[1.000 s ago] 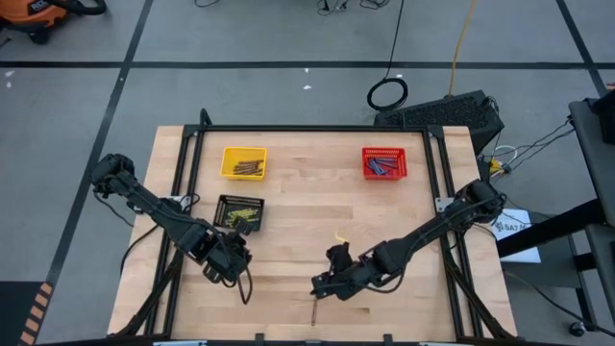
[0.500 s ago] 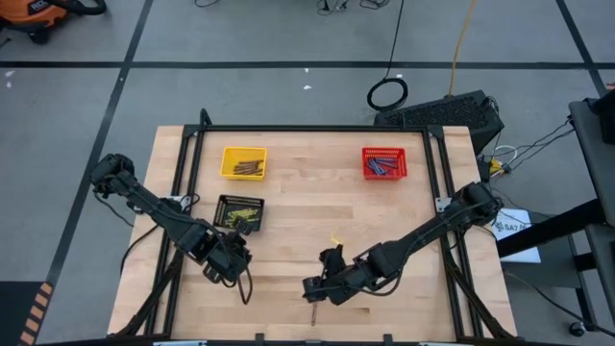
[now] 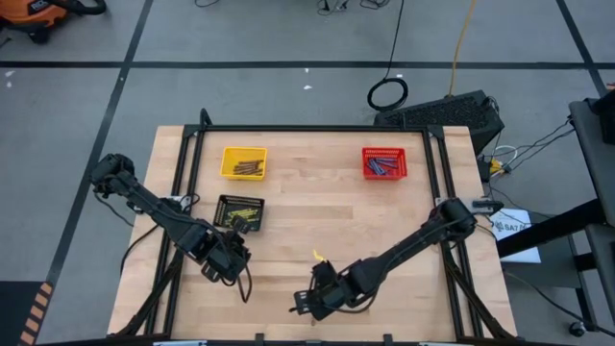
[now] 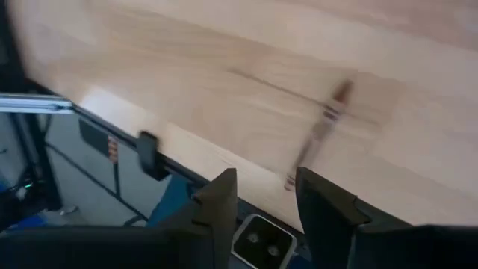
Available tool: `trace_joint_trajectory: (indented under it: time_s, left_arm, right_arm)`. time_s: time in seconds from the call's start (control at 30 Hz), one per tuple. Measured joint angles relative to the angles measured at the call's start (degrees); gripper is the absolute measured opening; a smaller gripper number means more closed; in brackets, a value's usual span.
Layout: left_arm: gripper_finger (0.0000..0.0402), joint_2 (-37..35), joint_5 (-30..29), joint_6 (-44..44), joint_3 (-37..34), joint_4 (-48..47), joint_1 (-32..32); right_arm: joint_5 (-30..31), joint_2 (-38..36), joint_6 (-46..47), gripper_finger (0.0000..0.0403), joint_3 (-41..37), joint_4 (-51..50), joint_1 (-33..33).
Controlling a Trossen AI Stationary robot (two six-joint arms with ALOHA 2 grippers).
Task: Sort crayons
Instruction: Put the brown crayon into the yellow bin
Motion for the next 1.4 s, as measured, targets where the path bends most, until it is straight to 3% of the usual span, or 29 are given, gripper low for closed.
trace_joint_trajectory:
  time_s: [0.23, 1.4]
  left_arm:
    - [0.0077, 0.00, 0.07, -0.02, 0.00, -0.21, 0.00]
    - [0.0077, 0.00, 0.14, -0.03, -0.02, -0.18, 0.00]
  right_arm:
    - [0.00, 1.82, 3.11, 0.0119, 0.00, 0.07, 1.19]
    - [-3.11, 8.98, 0.39, 0.0111, 0.13, -2.84, -1.17]
